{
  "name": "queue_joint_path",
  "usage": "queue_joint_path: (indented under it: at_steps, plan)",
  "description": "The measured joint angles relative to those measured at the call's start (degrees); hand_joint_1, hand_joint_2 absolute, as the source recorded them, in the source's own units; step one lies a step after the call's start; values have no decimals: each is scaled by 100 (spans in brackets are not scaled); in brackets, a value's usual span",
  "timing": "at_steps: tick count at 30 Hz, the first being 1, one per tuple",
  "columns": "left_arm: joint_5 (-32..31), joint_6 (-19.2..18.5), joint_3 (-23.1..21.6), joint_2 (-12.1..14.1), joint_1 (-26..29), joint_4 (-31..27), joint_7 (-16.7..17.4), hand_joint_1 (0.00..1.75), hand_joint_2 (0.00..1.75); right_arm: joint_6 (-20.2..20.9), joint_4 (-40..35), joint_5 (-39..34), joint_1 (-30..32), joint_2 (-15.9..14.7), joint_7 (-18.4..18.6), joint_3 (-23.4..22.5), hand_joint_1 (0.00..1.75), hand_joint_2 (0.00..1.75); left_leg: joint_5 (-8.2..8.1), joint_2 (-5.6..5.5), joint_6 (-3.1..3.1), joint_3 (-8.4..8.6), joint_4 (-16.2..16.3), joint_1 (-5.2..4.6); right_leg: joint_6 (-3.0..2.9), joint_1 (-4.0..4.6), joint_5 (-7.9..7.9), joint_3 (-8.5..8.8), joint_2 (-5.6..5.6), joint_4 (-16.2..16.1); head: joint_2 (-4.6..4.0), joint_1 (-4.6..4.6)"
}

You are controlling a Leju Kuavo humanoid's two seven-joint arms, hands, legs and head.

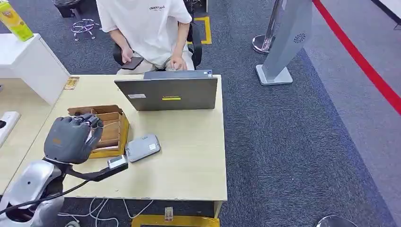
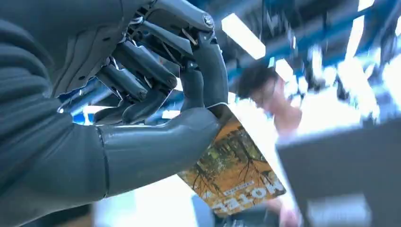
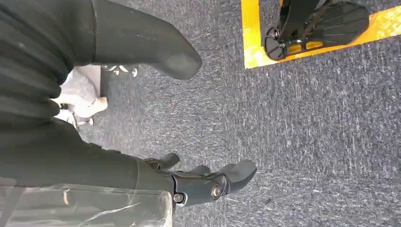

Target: Pass the card to the sensor for recognition and then transmit it.

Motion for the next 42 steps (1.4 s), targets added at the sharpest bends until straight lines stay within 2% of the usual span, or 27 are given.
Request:
queue_joint_path:
  at_steps: [4,10,12,14,16,20,22,24,26,30,33,34,42]
  plan:
    - [-54,242,-72,141,59,-671,-103,175,175,-20,0,-2,-3,0,-31,-66,0,175,0,-1,0,0,0,0,0,0,-1,2,-3,0,0,2]
    - [-72,299,-125,234,56,-1035,-109,175,175,-22,0,-2,-2,0,-35,-79,0,175,1,-1,0,2,0,0,0,0,0,1,-2,0,0,-2]
    - [-15,266,-146,229,-107,-1039,-54,175,175,-17,0,57,-2,0,-37,-79,0,175,2,-5,1,2,4,0,1,0,0,-16,-8,-2,0,0]
    - [-173,233,-188,137,-666,-816,143,175,175,19,0,235,-12,0,-37,-61,0,175,14,-28,7,-6,5,0,1,0,1,-16,-31,-1,0,2]
    - [-640,523,-210,-57,-1471,-175,402,175,175,87,2,463,-52,0,-35,24,0,175,25,-44,14,-9,4,0,3,0,10,-11,-49,-1,0,4]
    - [-1431,1793,-210,-385,-3043,2304,485,175,175,168,2,773,-182,0,56,271,0,175,55,-23,-4,-12,3,0,-17,0,54,-16,-31,4,0,9]
    - [-1624,2100,-208,-565,-3663,3402,481,175,175,182,2,815,-206,0,157,352,0,175,67,-11,4,-14,3,0,-12,0,65,-22,-16,5,0,6]
    - [-1783,2157,-210,-738,-4115,4330,557,175,175,181,2,850,-225,0,236,406,0,175,67,-9,4,-15,4,-1,-11,0,68,-22,-13,5,0,7]
    - [-1892,2240,-210,-916,-4441,5019,621,175,175,181,7,852,-243,4,286,457,0,175,67,-8,4,-17,5,-1,-9,0,69,-23,-11,4,0,7]
    - [-1974,2242,-210,-1170,-4821,5864,693,175,175,181,9,855,-262,9,293,518,0,175,66,-9,5,-22,5,-1,-8,0,69,-25,-12,2,0,9]
    - [-1976,2227,-210,-1292,-4996,6278,728,175,175,181,11,857,-264,9,293,527,0,175,66,-9,5,-30,5,-1,-8,0,69,-33,-12,2,0,11]
    - [-1976,2227,-210,-1314,-5035,6355,730,0,175,181,11,855,-264,9,291,529,0,175,66,-8,5,-31,4,-1,-8,0,69,-35,-11,2,0,7]
    - [-1936,2087,-210,-1410,-5187,6842,791,0,175,182,20,850,-263,9,278,533,0,175,66,-8,5,-33,2,-1,-9,0,69,-39,-12,3,0,9]
